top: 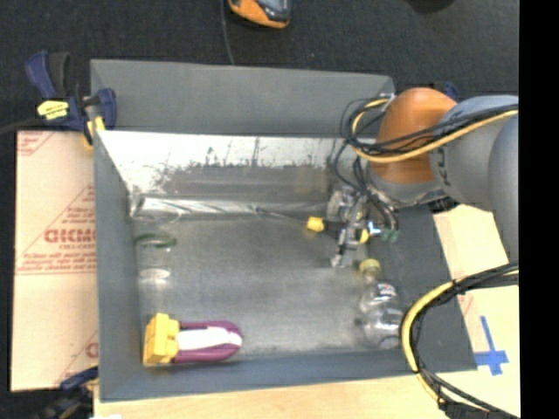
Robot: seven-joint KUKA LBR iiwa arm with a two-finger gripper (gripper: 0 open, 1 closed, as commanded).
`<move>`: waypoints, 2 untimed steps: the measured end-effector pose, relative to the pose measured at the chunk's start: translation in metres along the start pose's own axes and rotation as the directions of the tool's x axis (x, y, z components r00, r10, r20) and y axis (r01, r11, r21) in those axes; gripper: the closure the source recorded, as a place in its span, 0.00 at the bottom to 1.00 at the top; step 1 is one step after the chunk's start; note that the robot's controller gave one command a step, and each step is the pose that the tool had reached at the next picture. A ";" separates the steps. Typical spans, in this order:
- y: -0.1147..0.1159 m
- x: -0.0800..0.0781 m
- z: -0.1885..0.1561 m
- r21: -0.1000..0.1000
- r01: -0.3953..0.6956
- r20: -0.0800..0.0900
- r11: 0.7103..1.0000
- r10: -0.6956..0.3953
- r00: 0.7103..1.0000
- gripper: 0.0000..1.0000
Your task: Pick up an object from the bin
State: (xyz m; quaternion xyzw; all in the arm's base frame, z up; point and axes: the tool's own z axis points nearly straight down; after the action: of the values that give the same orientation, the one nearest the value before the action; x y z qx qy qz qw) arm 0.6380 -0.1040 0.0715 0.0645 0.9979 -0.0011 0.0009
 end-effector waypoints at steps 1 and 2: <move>-0.009 -0.006 0.010 0.003 0.012 0.008 1.000 -0.012 1.000 0.00; -0.004 -0.003 0.002 0.002 0.005 0.005 1.000 -0.005 1.000 1.00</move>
Offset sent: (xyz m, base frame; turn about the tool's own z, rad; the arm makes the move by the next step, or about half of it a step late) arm 0.0015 -0.0028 -0.0031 -0.0029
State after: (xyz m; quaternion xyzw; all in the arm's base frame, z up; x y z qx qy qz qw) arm 0.6404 -0.1083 0.0694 0.0620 0.9981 -0.0021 0.0035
